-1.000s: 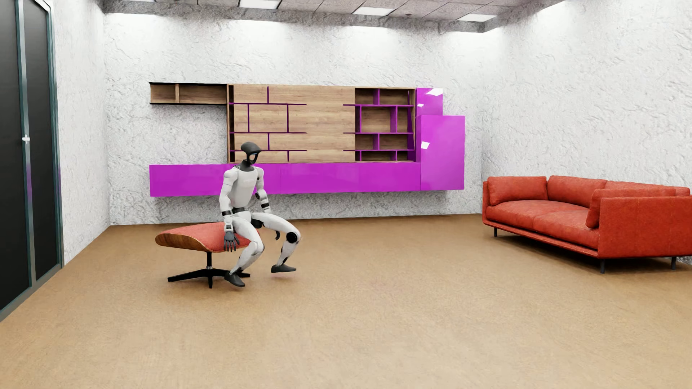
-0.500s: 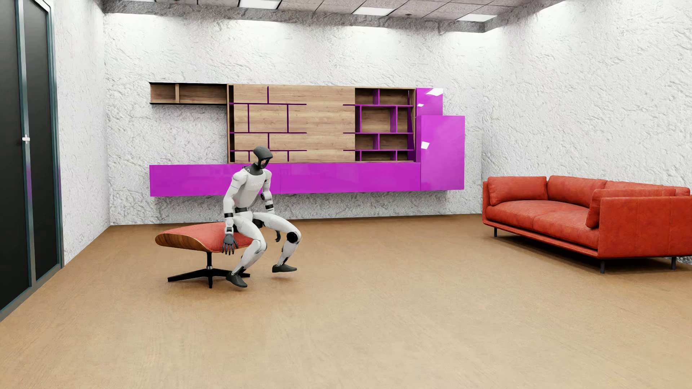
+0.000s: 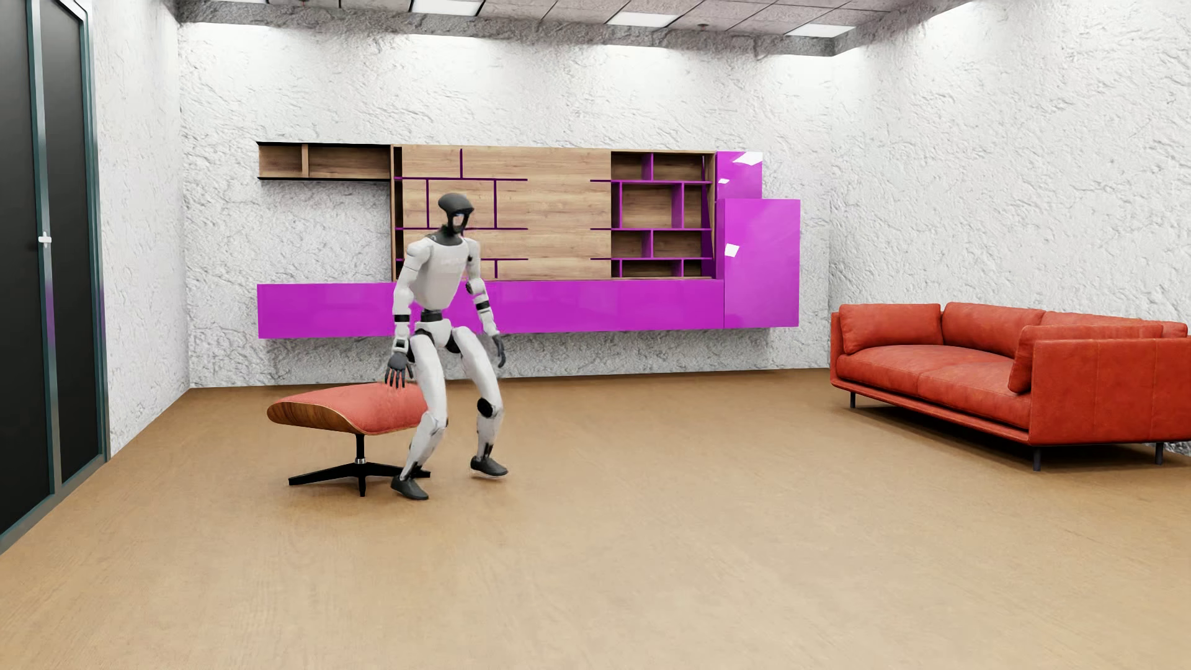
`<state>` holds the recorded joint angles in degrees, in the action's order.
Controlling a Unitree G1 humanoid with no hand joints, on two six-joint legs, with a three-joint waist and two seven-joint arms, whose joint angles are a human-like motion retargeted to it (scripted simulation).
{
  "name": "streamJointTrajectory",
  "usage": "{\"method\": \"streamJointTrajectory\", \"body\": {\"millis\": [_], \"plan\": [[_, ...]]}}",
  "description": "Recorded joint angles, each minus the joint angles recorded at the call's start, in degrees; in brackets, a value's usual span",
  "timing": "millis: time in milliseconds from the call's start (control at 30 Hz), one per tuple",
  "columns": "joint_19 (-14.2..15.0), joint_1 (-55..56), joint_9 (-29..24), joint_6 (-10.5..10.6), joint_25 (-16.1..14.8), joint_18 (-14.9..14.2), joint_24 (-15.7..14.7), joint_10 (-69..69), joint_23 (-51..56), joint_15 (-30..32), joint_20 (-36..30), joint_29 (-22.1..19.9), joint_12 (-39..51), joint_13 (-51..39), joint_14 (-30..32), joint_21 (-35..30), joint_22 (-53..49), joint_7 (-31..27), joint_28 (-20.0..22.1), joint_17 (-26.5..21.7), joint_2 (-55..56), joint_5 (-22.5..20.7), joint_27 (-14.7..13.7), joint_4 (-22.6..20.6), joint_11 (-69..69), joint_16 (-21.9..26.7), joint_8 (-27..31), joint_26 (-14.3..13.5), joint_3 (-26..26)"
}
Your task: Rise from the chair
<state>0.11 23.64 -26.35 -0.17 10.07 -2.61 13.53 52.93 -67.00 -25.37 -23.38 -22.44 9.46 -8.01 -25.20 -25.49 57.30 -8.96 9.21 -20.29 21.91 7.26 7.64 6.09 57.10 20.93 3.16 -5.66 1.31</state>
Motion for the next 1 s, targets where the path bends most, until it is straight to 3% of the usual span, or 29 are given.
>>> {"method": "streamJointTrajectory", "body": {"millis": [33,67,100,133,200,267,333,367,433,467,500,533,600,667,700,733,767,800,833,867,900,933,967,1000], "plan": [[-1.2,2.1,3.2,-0.6,1.6,-2.5,0.2,2.8,-0.6,2.0,1.4,1.1,-2.1,-0.4,4.6,-1.8,0.2,-2.2,-0.5,0.9,-2.1,-1.7,0.7,0.8,-5.0,0.0,0.3,0.1,0.9],[-1.2,2.2,4.7,-0.7,1.5,-3.3,0.1,4.6,0.7,2.8,2.1,1.0,-4.3,-0.3,5.5,-1.2,0.3,-3.3,-0.7,1.3,-8.5,-1.7,0.5,0.4,-11.8,-0.6,-0.6,0.4,1.6],[-0.8,2.6,5.5,-1.4,4.0,-2.9,2.8,4.9,1.4,2.6,2.8,2.0,-5.3,-1.1,5.0,0.6,1.3,0.2,0.0,2.9,-12.6,-2.2,-3.7,0.7,-16.2,-1.0,-2.8,0.2,2.6],[-0.1,2.4,6.2,-1.2,5.3,-5.0,3.7,1.9,4.1,3.5,4.2,3.9,-7.2,-1.3,5.5,0.2,1.6,1.2,-1.7,2.7,-17.6,-2.3,-4.2,1.6,-22.1,-1.8,-4.3,0.8,3.2],[0.5,2.5,8.0,-1.9,7.0,-5.7,3.9,-9.2,8.7,5.0,5.2,5.4,-10.5,-2.7,10.6,-1.2,3.3,2.9,-2.4,3.2,-26.7,-2.3,-6.0,2.3,-32.9,-2.9,-6.6,0.6,4.7],[0.6,2.1,9.8,-2.0,8.8,-2.6,4.4,-21.8,11.5,6.1,6.5,4.7,-13.1,-5.1,14.8,-4.1,5.9,4.1,-3.9,4.2,-34.1,-2.8,-6.7,1.3,-40.7,-4.2,-7.5,0.4,5.6],[1.8,0.7,11.2,-1.3,8.7,3.8,4.5,-31.7,14.2,8.0,7.0,4.2,-15.1,-8.3,13.7,-5.8,7.7,5.5,-4.1,5.1,-43.8,-3.8,-7.9,0.1,-51.4,-5.3,-8.7,0.1,6.6],[1.8,0.5,12.4,-1.5,9.1,5.5,3.9,-34.1,15.3,8.9,8.6,4.1,-15.8,-9.1,13.4,-6.0,8.4,6.2,-3.9,5.4,-45.8,-3.5,-7.6,-0.6,-52.0,-6.0,-9.9,0.6,7.0],[2.7,0.8,14.5,-1.6,8.9,6.6,3.8,-30.0,16.1,10.0,11.0,3.0,-17.0,-10.0,11.6,-7.6,8.3,6.6,-4.0,5.9,-48.5,-2.3,-7.7,-0.9,-51.9,-6.6,-11.2,0.7,8.1],[2.8,1.3,14.6,-2.0,8.6,5.6,3.1,-25.8,16.3,12.1,11.8,2.4,-17.4,-9.7,12.7,-8.4,7.5,5.6,-3.4,6.0,-49.4,-1.9,-7.4,-0.6,-50.6,-6.6,-11.1,0.5,8.1],[4.2,0.6,15.0,-3.4,8.3,3.0,2.4,-24.0,15.5,13.6,10.8,2.2,-17.1,-8.6,13.2,-7.9,8.1,5.4,-3.3,6.1,-47.5,0.1,-7.6,-0.9,-44.0,-6.1,-10.6,-0.7,8.7],[4.8,-1.8,15.5,-3.6,9.0,4.2,2.7,-24.1,13.9,15.9,10.3,3.3,-17.1,-6.5,12.6,-6.8,8.3,6.6,-3.8,6.2,-45.0,0.6,-6.1,-2.0,-35.4,-5.8,-9.5,-0.1,8.0],[8.1,-10.6,15.1,-3.9,7.7,8.2,4.5,-29.2,9.8,27.2,8.4,5.2,-14.6,-3.1,10.6,-4.9,9.4,7.9,-5.7,6.6,-35.7,1.3,-6.3,-4.7,-13.1,-3.5,-6.9,-0.3,5.2],[8.8,-21.0,13.7,-2.9,7.2,9.2,3.4,-35.3,5.7,22.7,5.5,7.6,-10.1,0.7,8.5,-2.0,10.5,9.1,-6.9,6.1,-27.0,0.7,-6.1,-5.4,3.7,-1.1,-5.6,-0.5,2.5],[8.6,-25.4,14.4,-2.3,6.4,9.6,2.5,-37.9,3.6,21.7,2.2,6.7,-8.3,4.0,7.4,-0.8,11.0,10.4,-6.6,6.0,-21.4,-0.5,-4.9,-5.7,8.4,0.0,-4.6,1.6,1.2],[9.7,-30.5,12.7,-1.6,5.3,9.1,2.1,-40.6,2.2,19.1,0.9,6.4,-5.0,5.7,6.3,2.1,10.2,10.4,-6.3,5.7,-17.7,-1.4,-5.8,-5.8,9.8,1.0,-3.8,0.3,-0.7],[10.5,-34.3,12.5,-1.6,6.3,9.3,0.7,-42.9,0.0,17.9,0.1,7.3,-2.1,7.9,5.5,4.4,9.7,10.4,-5.8,5.5,-12.2,-2.4,-4.7,-6.1,9.6,1.7,-2.1,-0.1,-2.1],[11.4,-37.9,13.5,-1.3,5.6,8.3,-0.3,-45.7,-1.0,18.2,-0.2,7.6,0.1,10.5,4.7,5.5,8.2,10.9,-5.1,4.9,-6.4,-3.6,-4.6,-6.1,6.3,2.4,-0.3,0.8,-3.6],[11.6,-42.4,12.6,-0.9,5.3,7.3,-1.3,-48.3,-2.2,15.3,-0.1,7.3,2.7,12.1,4.0,7.1,7.4,11.3,-4.6,4.4,-3.8,-4.8,-4.9,-6.1,-1.2,2.9,1.6,-0.2,-5.1],[11.2,-45.1,13.7,-0.7,5.2,8.0,-1.1,-49.1,-2.2,20.5,-2.2,7.3,3.8,15.2,2.4,9.3,5.5,10.8,-4.7,4.3,-1.7,-5.9,-4.5,-5.7,-12.3,3.6,2.0,-1.1,-5.8],[10.1,-48.8,13.2,-0.3,3.1,7.8,-3.4,-50.6,-2.5,22.5,-1.2,6.6,5.2,16.7,1.1,11.0,4.0,11.5,-2.3,4.4,-3.3,-6.3,-4.5,-6.5,-27.6,2.3,1.6,-1.7,-6.0],[9.0,-51.4,14.5,-0.4,2.8,5.5,-2.4,-50.3,-2.5,23.5,-2.8,7.1,5.7,19.3,-0.5,12.9,2.6,12.7,-2.1,4.2,-5.1,-6.2,-5.1,-5.9,-43.4,2.7,0.1,-2.3,-6.0],[10.3,-52.4,16.1,0.1,2.3,3.8,-1.3,-48.2,-3.1,25.8,-2.4,8.2,6.2,20.6,-2.9,15.8,2.5,14.2,-3.0,3.8,-5.6,-5.9,-5.4,-5.6,-55.2,1.8,-2.5,-2.4,-6.0],[11.4,-54.6,16.7,0.5,3.6,2.4,-0.4,-46.7,-3.3,26.7,-2.2,7.5,5.9,21.9,-4.2,18.0,1.9,14.6,-3.3,3.6,-5.4,-5.8,-4.8,-4.9,-58.1,1.4,-2.8,-3.0,-6.2]]}}
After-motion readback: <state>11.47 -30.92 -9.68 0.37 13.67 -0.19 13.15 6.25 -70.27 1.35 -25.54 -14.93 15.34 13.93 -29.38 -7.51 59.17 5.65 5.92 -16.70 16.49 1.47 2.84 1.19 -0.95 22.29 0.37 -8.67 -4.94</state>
